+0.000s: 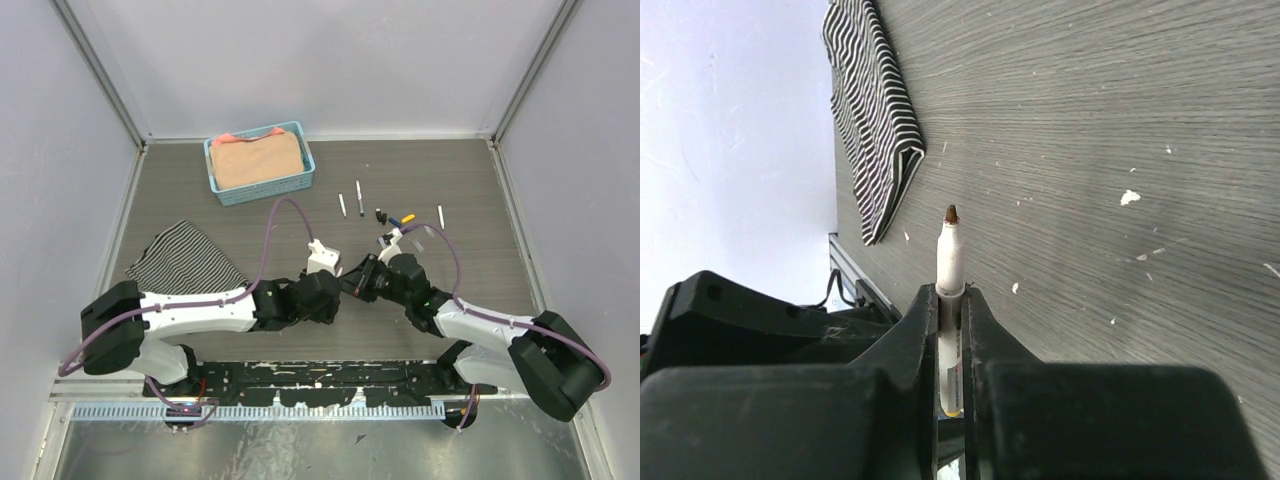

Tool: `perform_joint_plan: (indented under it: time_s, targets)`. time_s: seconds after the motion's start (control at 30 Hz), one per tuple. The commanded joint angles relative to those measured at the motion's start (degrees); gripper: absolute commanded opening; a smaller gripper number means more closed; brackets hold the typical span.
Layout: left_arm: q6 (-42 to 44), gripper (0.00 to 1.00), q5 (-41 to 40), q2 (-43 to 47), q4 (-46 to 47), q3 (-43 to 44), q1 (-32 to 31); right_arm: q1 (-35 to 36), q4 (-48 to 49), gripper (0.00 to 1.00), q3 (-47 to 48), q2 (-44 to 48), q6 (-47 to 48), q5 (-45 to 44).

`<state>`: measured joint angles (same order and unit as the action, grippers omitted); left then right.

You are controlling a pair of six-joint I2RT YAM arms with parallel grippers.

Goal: Insert the pens into the pen caps
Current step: Pick up the pen from the center of the board, then pick up the pen cap from the center of the board.

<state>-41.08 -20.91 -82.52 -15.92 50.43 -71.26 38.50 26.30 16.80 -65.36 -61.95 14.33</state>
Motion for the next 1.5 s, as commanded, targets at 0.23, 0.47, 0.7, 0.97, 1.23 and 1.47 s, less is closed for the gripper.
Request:
perform_joint_plan:
  time_s: [0.23, 0.47, 0.7, 0.97, 1.23, 1.47]
  targets:
    - [0.1, 0.37, 0.1, 0.9, 2.5, -0.8, -0.3, -0.1, 1.5, 0.0, 3.1, 3.7, -1.2, 2.6]
    - [0.3, 0.05, -0.5, 1.3, 2.4, -0.5, -0.3, -0.1, -0.9, 0.0, 3.5, 4.5, -0.2, 1.7]
    - [0.6, 0.0, -2.8, 1.8, -0.8, 0.7, -0.1, -0.2, -15.5, 0.39, 9.3, 8.7, 7.7, -4.0]
    - [4.6, 0.0, 1.3, 7.0, -3.0, -0.7, 6.2, -0.2, -44.1, 0.48, 24.9, 14.1, 25.9, -25.4]
    - [9.8, 0.0, 12.9, 18.8, -4.7, -1.5, 16.2, -0.8, -51.0, 0.56, 31.6, 12.5, 28.1, -43.8]
    - [14.7, 0.0, 20.9, 21.5, -9.3, -0.1, 22.5, -8.3, -50.2, 0.57, 35.4, 6.0, 33.1, -37.9]
